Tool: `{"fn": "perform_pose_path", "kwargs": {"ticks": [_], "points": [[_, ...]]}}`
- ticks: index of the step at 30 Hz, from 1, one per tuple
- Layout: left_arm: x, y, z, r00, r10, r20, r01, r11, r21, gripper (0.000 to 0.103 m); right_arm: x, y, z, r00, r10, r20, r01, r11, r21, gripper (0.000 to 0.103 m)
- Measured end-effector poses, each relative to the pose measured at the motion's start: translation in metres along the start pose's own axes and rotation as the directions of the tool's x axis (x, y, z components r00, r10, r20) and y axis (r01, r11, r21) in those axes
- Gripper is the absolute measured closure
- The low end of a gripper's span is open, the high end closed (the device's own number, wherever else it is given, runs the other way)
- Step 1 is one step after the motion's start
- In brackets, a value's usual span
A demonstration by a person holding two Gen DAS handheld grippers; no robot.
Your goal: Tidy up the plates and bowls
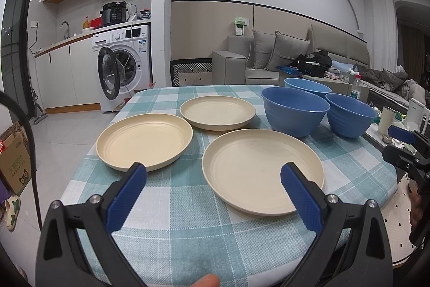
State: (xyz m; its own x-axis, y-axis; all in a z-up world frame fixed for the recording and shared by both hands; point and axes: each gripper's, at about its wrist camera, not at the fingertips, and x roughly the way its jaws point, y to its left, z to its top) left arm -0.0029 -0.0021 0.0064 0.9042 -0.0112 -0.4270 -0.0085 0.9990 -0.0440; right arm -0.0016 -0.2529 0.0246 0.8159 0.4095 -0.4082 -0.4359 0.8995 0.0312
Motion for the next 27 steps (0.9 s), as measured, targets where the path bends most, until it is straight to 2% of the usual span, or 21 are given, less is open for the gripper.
{"fn": "perform_pose_path", "kwargs": {"ticks": [27], "points": [[0.001,0.0004,-0.0001,1.0,0.0,0.001,0.0,1.0,0.001,0.002,-0.0008,-0.0001,0.0,1.0,0.004,0.006,-0.004,1.0,-0.004,0.0]]}}
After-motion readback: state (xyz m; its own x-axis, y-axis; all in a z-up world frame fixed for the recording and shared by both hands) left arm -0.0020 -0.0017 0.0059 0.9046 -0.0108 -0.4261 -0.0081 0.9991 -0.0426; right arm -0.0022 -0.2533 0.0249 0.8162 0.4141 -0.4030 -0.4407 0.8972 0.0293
